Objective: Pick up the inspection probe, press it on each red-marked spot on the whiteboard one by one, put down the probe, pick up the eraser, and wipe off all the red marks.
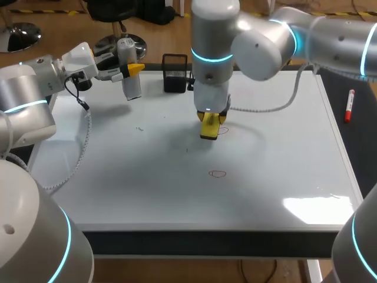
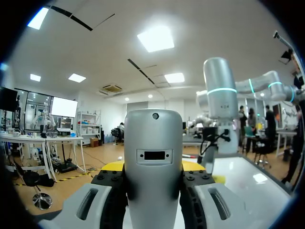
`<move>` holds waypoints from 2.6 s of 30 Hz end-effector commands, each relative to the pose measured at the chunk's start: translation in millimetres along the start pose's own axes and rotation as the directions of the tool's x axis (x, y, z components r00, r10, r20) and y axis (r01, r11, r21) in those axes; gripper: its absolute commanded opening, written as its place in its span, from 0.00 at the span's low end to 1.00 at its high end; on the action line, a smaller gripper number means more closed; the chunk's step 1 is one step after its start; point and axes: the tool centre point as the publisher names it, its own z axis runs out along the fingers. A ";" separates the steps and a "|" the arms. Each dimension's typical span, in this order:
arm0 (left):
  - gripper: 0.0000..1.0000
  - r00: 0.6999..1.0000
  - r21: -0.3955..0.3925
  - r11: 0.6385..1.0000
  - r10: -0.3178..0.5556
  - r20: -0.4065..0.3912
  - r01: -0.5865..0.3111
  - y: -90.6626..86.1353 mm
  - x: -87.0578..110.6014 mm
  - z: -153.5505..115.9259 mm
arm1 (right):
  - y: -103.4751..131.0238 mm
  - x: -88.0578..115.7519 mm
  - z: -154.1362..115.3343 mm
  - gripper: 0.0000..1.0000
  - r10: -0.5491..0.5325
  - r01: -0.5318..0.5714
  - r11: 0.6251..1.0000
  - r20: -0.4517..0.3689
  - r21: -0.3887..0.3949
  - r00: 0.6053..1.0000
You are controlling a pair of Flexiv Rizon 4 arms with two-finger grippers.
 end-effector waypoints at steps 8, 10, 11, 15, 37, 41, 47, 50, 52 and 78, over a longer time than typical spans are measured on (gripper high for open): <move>0.00 1.000 0.003 1.000 0.002 0.001 -0.002 0.0 0.2 0.6 | -0.8 -4.8 11.5 0.00 0.005 -0.005 1.000 0.012 -0.001 1.000; 0.00 1.000 0.003 1.000 0.002 0.001 -0.002 0.0 0.2 0.6 | -0.7 -5.6 16.0 0.00 0.005 -0.005 1.000 0.010 -0.006 1.000; 0.00 1.000 0.003 1.000 0.002 0.001 -0.002 0.0 0.2 0.6 | -0.7 -5.7 17.9 0.00 0.005 -0.005 1.000 0.010 -0.008 1.000; 0.00 1.000 0.003 1.000 0.002 0.001 -0.002 0.0 0.2 0.6 | 0.6 -6.5 21.5 0.00 0.008 -0.008 1.000 0.008 -0.016 1.000; 0.00 1.000 0.003 1.000 0.002 0.001 -0.002 0.0 0.2 0.6 | -1.7 3.2 38.9 0.00 0.024 -0.024 0.999 0.004 -0.028 1.000; 0.00 1.000 0.003 1.000 0.002 0.001 -0.002 0.0 0.2 0.6 | -1.1 11.9 44.0 0.00 0.040 -0.040 0.998 -0.003 -0.039 0.999; 0.00 1.000 0.003 1.000 0.002 0.001 -0.002 0.0 0.2 0.6 | -1.9 27.9 51.2 0.00 0.075 -0.076 0.996 -0.014 -0.052 0.997; 0.00 1.000 0.003 1.000 0.002 0.001 -0.002 0.0 0.2 0.6 | -2.7 35.9 54.6 0.00 0.092 -0.094 0.994 -0.024 -0.054 0.995; 0.00 1.000 0.003 1.000 0.002 0.001 -0.002 0.0 0.2 0.6 | -2.8 40.9 57.1 0.00 0.100 -0.102 0.993 -0.030 -0.057 0.994; 0.00 1.000 0.003 1.000 0.002 0.001 -0.002 0.0 0.2 0.6 | 2.5 73.9 60.0 0.00 0.152 -0.156 0.986 -0.060 -0.062 0.986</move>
